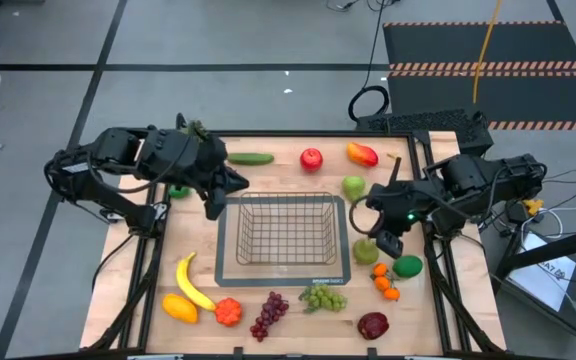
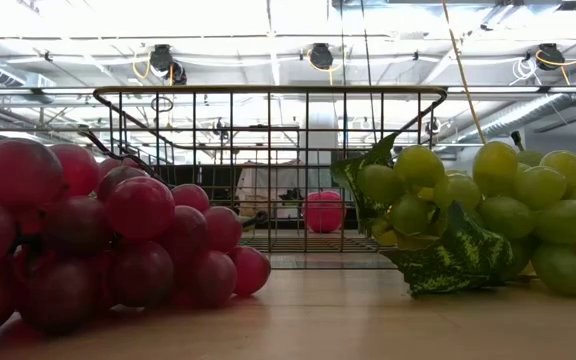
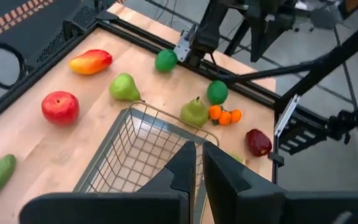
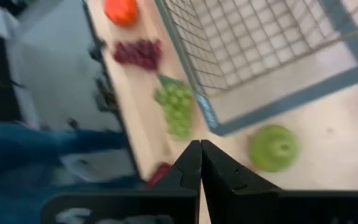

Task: Build produce basket
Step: Put the bottom pear into the gold wire basket

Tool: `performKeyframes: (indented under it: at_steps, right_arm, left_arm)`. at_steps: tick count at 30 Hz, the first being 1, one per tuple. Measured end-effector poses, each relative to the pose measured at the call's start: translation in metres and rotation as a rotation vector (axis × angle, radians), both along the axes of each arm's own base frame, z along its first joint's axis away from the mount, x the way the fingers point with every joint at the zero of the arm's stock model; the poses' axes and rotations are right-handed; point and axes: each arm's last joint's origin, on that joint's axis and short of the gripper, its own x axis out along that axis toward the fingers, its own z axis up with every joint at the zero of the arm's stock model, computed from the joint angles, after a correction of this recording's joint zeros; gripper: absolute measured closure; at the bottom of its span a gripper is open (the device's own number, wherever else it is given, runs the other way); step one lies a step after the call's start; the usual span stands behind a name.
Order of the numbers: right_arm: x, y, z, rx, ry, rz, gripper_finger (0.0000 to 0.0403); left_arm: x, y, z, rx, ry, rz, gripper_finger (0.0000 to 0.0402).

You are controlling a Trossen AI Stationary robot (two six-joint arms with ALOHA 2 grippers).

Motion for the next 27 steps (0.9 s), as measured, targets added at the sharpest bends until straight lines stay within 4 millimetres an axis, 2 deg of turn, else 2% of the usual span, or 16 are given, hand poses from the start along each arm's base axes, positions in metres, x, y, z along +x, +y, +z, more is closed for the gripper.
performKeyframes:
  at_steps: [4, 9, 14, 27]
  right_arm:
    - [-0.004, -0.002, -0.010, -0.099, 0.045, 0.105, 0.0403]
    - [-0.004, -0.002, -0.032, -0.175, 0.081, 0.251, 0.0403]
    - [-0.005, -0.003, -0.064, -0.201, 0.104, 0.315, 0.0395]
    - [-0.015, -0.006, -0.154, -0.195, 0.080, 0.306, 0.0319]
  left_arm:
    - [0.005, 0.000, -0.003, -0.030, 0.004, 0.026, 0.0371]
    - [0.009, -0.001, -0.004, -0.039, 0.004, 0.033, 0.0371]
    - [0.014, -0.002, -0.007, -0.024, 0.019, 0.027, 0.0371]
    - [0.017, -0.002, -0.009, 0.004, 0.029, 0.010, 0.0371]
